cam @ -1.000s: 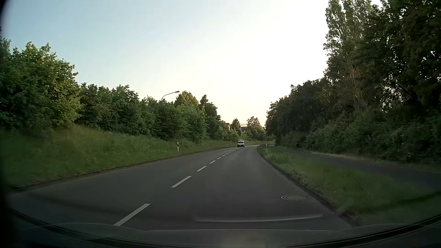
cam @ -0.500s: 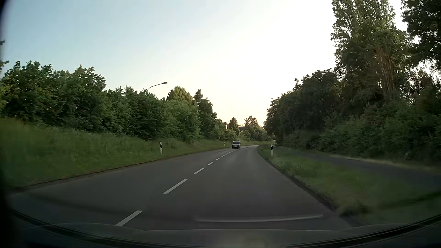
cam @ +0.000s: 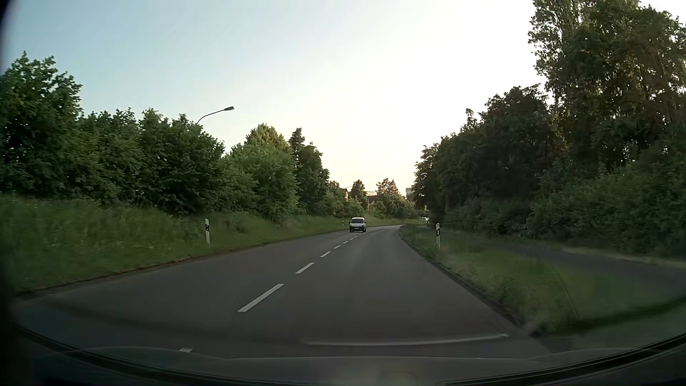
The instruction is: Follow the waypoints while adhering to traffic rules and regulations
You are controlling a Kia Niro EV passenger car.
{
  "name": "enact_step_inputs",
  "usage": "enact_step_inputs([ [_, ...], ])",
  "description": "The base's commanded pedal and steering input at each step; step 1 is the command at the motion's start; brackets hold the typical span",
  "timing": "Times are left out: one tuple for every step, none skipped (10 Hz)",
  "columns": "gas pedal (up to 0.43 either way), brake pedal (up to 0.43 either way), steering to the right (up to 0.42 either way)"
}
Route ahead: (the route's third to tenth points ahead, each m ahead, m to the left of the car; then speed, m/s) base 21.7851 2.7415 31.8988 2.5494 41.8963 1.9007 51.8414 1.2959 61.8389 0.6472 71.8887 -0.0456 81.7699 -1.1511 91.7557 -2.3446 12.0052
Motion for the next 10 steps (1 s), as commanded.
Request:
enact_step_inputs([
  [0.039,0.030,0.008],
  [0.039,0.030,0.008],
  [0.039,0.030,0.008],
  [0.039,0.030,0.008],
  [0.039,0.030,0.008],
  [0.039,0.030,0.008],
  [0.039,0.030,0.008],
  [0.039,0.030,0.008],
  [0.039,0.030,0.008],
  [0.039,0.030,0.007],
])
